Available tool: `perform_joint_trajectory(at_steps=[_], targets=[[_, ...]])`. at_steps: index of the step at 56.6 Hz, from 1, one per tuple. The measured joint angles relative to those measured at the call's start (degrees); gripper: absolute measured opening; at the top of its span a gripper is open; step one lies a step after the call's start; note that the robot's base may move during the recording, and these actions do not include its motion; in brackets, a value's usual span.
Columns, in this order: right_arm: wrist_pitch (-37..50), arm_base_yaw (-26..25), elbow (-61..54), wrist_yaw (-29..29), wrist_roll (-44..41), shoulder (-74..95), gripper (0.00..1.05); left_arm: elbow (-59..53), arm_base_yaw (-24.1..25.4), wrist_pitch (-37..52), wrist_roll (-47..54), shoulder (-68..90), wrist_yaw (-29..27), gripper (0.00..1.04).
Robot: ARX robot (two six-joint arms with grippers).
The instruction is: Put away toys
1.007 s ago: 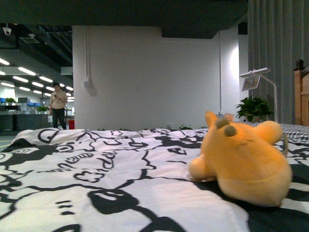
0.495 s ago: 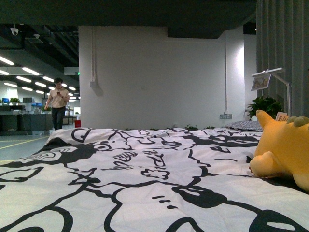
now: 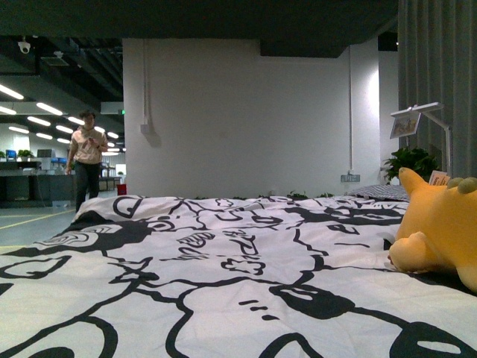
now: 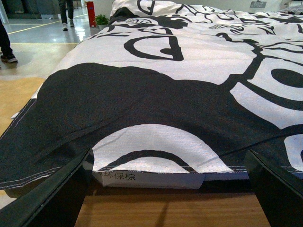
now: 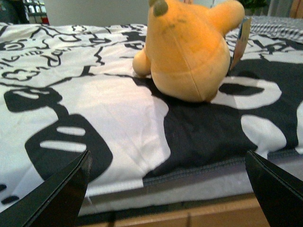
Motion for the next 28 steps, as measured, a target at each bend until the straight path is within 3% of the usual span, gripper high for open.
perform_joint_trajectory(at_steps=[13,28], targets=[[20.06,0.35,6.73,0.81,-4.11,22.29,0.98,0.0,0.0,0.0,0.0,0.0,0.0,0.98],[30.84,0.09,17.22,1.03,-7.15,39.91,0.98,0.0,0.0,0.0,0.0,0.0,0.0,0.98]])
